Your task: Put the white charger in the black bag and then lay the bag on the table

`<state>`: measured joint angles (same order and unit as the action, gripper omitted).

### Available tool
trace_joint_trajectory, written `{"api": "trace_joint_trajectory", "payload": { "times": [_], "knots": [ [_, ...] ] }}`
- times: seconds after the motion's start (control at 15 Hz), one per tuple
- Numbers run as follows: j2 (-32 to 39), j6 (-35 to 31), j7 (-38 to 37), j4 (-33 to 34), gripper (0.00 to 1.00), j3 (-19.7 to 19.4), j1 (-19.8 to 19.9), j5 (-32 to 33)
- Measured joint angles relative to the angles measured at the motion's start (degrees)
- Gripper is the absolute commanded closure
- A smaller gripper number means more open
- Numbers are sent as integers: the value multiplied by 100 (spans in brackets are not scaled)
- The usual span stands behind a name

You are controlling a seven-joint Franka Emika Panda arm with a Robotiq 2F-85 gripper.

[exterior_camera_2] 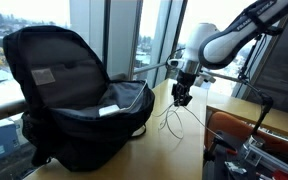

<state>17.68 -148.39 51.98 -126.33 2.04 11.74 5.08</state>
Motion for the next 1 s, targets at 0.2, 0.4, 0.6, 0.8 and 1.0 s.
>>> {"api": "trace_joint_trajectory", "payload": {
  "times": [0.2, 0.4, 0.6, 0.8, 1.0],
  "knots": [
    [-664, 267, -3, 40, 98, 3, -228, 0],
    [-1200, 585, -13, 165, 98, 0, -453, 12],
    [-1547, 844, -49, 323, 98, -1, -662, 53],
    [-1758, 1119, -122, 614, 98, 0, -848, 147],
    [-1923, 1494, -213, 1159, 98, 6, -1031, 273]
  ]
}}
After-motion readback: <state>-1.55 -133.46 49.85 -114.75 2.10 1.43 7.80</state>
